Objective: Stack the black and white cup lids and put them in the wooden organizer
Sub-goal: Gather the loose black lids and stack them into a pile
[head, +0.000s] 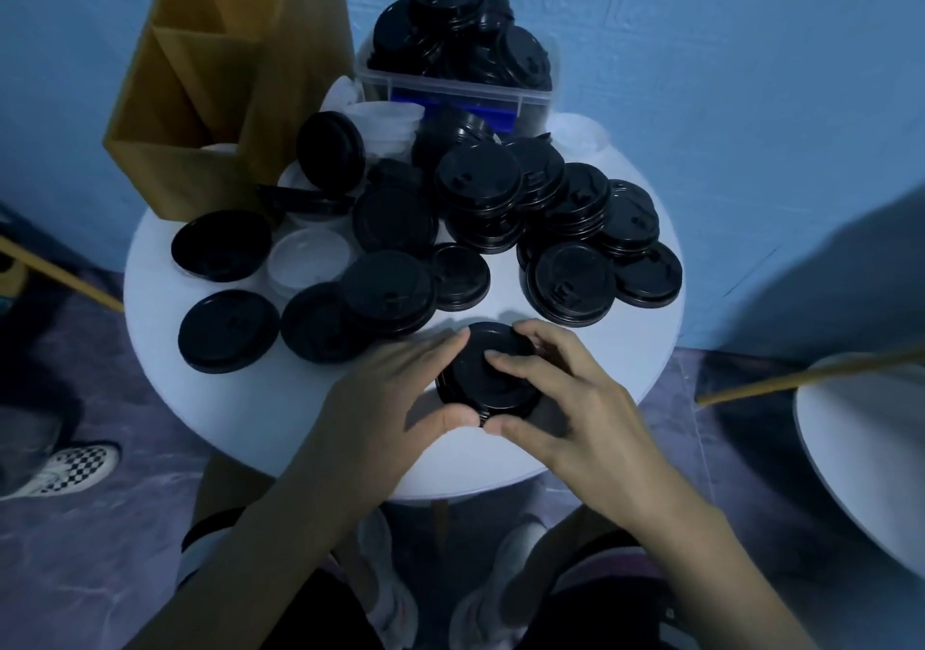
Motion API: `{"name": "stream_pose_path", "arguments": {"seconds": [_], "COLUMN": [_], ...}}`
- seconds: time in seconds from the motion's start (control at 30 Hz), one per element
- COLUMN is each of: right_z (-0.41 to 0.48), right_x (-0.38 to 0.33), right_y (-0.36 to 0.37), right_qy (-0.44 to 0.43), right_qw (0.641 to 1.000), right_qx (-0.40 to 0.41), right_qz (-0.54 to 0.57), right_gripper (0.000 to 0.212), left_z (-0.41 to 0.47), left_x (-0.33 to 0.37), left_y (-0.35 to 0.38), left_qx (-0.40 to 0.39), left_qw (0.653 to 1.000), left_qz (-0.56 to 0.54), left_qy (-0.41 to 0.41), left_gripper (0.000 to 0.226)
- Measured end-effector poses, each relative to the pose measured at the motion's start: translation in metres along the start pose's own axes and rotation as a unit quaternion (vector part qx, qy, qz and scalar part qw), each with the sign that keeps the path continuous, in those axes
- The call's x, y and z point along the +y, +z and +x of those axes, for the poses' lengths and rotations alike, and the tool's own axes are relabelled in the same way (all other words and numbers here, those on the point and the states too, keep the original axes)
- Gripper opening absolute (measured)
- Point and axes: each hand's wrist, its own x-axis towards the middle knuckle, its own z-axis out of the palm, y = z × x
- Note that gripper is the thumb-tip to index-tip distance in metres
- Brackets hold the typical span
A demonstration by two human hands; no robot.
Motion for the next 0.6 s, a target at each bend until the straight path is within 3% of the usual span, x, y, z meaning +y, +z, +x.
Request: {"name": "stream_pose_path", "arguments": {"seconds": [0.27,0.6], "right_z": [-0.003,-0.004], "right_x": [-0.001,-0.002], "right_y": [0.006,0.013], "right_qy": [-0.025,-0.081], "right_qw": [0.999,0.971], "right_qx": [0.000,0.066], "right_qz": [-0.040,-0.215], "right_gripper": [0.054,0.056], "left_z": [-0.004,-0.002], "left_x": [0.001,0.005], "left_y": [-0.001,0.003], "left_qx": [-0.007,0.021], "left_qw": [1.000,0.999], "left_qz": [0.006,0.005], "left_qy": [-0.027,-0.033], "left_gripper": [0.072,0.072]}}
